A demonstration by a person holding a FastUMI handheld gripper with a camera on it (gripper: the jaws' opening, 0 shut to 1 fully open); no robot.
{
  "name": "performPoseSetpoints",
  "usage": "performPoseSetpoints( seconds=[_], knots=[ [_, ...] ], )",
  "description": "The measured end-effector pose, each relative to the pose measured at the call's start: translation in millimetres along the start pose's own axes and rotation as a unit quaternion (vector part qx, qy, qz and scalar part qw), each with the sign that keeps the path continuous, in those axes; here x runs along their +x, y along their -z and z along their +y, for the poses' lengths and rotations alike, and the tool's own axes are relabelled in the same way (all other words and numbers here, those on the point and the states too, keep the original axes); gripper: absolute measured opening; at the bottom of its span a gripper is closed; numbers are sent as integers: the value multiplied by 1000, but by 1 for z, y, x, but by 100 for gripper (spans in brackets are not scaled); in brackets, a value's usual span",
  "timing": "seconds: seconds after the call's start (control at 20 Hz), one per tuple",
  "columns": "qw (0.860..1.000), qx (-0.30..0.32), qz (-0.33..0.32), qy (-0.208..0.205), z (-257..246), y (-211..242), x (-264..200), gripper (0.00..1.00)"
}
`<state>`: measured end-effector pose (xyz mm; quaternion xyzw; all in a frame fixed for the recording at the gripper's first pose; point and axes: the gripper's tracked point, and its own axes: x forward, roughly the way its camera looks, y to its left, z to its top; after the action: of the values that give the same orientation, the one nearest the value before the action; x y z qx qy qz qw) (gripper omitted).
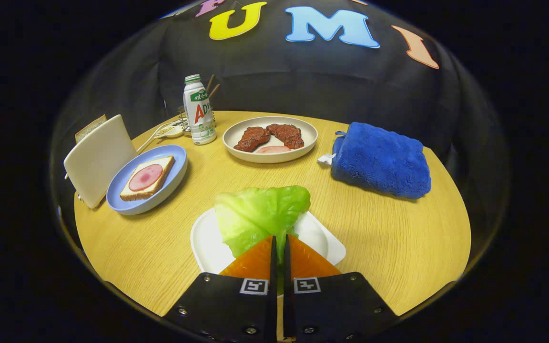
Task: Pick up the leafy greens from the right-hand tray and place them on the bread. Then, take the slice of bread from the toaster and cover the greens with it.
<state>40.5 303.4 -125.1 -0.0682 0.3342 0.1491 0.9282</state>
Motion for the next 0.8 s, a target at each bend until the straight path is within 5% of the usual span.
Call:
performPoseSetpoints(
  seconds=[0.45, 0.8],
  knots=[
    [998, -12, -60, -31, 43, -56, -38, 5],
    [991, -52, -82, -88, 129, -107, -41, 5]
  ],
)
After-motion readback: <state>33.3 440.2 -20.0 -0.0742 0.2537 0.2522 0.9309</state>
